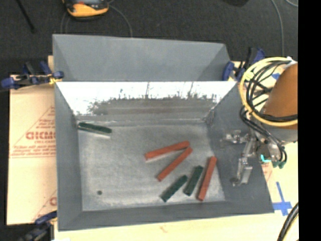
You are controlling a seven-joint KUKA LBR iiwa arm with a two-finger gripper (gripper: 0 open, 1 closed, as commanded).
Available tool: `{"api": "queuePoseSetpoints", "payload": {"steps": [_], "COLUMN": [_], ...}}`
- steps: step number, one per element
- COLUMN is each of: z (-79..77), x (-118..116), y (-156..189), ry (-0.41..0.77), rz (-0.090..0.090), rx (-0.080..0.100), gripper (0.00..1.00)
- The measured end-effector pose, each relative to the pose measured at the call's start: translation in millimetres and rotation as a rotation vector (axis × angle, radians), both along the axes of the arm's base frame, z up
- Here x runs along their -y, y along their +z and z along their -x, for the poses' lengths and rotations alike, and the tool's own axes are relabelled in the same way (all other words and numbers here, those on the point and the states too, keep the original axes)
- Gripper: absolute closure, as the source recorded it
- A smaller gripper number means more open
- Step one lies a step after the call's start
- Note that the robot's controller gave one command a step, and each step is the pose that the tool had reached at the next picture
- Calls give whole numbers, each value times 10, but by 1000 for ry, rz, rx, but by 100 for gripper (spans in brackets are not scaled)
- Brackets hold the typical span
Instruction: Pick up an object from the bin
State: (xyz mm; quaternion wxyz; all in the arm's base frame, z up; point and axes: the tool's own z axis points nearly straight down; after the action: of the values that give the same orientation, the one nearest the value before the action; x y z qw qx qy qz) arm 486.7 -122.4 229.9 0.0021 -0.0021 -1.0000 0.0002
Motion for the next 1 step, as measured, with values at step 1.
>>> {"api": "queuePoseSetpoints", "payload": {"steps": [1], "z": [-17], "x": [-6], "y": [42], "ry": [4], "rz": [2], "rx": [8], "gripper": [0]}}
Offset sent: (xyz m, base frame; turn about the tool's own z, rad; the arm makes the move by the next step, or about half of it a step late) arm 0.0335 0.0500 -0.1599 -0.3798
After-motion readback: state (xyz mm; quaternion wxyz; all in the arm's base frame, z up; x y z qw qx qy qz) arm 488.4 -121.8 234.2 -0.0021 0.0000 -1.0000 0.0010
